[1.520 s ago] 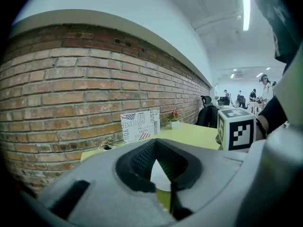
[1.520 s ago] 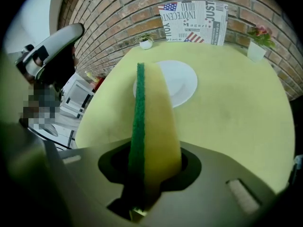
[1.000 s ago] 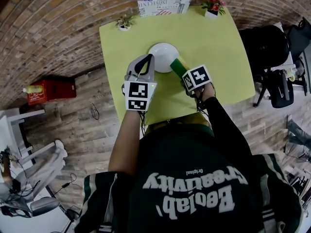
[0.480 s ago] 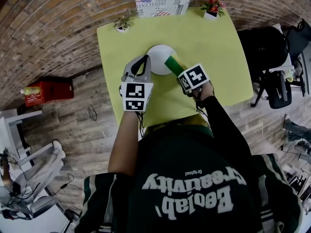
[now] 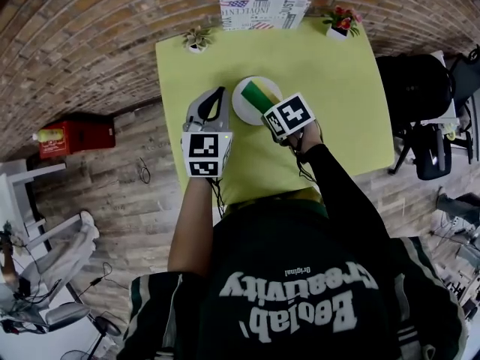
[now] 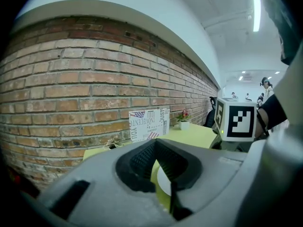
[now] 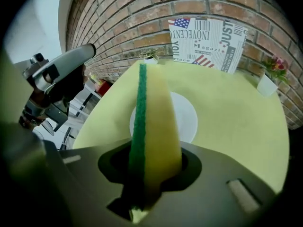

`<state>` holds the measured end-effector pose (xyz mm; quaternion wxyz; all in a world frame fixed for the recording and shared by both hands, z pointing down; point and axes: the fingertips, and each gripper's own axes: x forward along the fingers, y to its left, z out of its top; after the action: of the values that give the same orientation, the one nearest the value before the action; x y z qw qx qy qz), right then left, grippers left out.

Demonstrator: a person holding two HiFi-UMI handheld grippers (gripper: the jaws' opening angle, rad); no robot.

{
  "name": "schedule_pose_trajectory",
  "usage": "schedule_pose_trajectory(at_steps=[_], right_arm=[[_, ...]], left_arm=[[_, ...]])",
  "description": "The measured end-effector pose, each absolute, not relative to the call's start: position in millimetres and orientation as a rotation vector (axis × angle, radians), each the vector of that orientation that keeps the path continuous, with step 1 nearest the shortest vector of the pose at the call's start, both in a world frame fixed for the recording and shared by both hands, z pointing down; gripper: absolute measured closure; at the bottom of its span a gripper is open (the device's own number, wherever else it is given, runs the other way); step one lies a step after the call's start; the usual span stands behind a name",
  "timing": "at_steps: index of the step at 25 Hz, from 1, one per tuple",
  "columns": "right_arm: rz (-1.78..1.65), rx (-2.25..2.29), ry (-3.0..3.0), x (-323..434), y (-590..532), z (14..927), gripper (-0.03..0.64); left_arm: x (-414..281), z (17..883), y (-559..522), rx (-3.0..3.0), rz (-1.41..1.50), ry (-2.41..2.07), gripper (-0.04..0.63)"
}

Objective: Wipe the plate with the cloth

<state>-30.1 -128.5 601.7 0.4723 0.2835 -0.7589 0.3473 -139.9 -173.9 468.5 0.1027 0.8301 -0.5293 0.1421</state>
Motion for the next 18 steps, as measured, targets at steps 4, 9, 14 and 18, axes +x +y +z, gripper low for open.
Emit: schedule_pose_trajectory(at_steps=[4,9,14,18], right_arm=[[0.834,0.664,-1.859,-46,-140,606,0.477],[0.811,0.653,-1.897,-69,-154,606,0.477],[0.799,0.726,-1.865,-78,-165,614,0.482],[0.836,0.729,-1.783,-73,-154,628,0.486]], left_arm=[[-149,473,-178,2.414,0.431,-1.580,0.591],[-164,480,-181,2.365,0.429,-1.603,0.591],[-174,489,-183,2.332,0.431,-1.616,0.591],[-176,491,-183,2.323,0.429,-1.611,0.591]])
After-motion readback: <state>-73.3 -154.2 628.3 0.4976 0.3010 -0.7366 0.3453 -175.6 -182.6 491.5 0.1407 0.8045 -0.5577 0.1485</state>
